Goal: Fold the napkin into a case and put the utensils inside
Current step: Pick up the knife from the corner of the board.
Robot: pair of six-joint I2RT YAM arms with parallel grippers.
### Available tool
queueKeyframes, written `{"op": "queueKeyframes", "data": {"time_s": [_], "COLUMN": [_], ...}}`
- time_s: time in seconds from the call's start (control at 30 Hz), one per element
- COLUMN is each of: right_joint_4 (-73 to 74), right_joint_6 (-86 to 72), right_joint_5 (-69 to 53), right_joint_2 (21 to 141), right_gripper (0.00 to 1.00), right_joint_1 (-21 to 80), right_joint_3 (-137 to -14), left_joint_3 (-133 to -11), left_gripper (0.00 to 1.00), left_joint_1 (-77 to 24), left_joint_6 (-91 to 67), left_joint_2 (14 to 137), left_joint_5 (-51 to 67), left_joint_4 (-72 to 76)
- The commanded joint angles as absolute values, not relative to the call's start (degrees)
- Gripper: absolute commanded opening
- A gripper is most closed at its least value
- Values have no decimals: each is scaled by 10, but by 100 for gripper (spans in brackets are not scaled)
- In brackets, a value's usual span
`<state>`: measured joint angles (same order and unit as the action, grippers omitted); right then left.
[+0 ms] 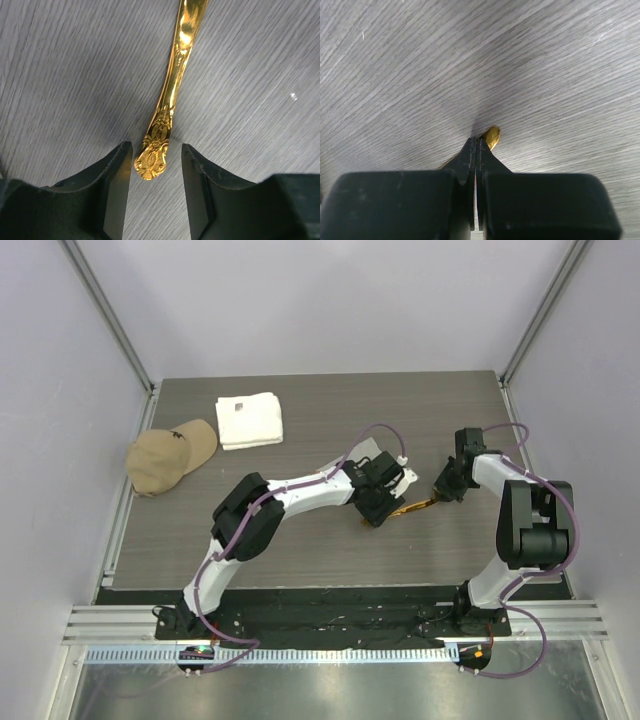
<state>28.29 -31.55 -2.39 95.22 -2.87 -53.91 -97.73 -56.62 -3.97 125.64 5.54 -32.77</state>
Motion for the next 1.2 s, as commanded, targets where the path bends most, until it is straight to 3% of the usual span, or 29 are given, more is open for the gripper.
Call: {"op": "queueKeyframes", "data": {"time_s": [0.0, 0.6, 0.8, 1.0, 1.17], "right_joint_4": [270, 268, 269, 266, 279], "right_joint_6": [-300, -297, -297, -298, -294], "right_joint_5": [10, 7, 7, 7, -26], "right_joint_2": [982, 977, 977, 980, 967], "right_gripper": [1, 1, 1, 1, 1], "right_joint_1": [-32, -32, -32, -32, -32], "right_joint_3": [-509, -509, -510, -509, -529], "left_joint_3": [-1012, -1058, -1052, -1056, -1052], "left_gripper": [48, 40, 30, 29, 12], "left_joint_1": [-570, -593, -601, -610, -611], "left_joint_6": [-11, 40, 40, 40, 36], "left_joint_2": [1259, 1310, 1332, 1354, 1358], "left_joint_5": [37, 4, -18, -41, -47], "left_joint_4": [-350, -443, -448, -451, -446]}}
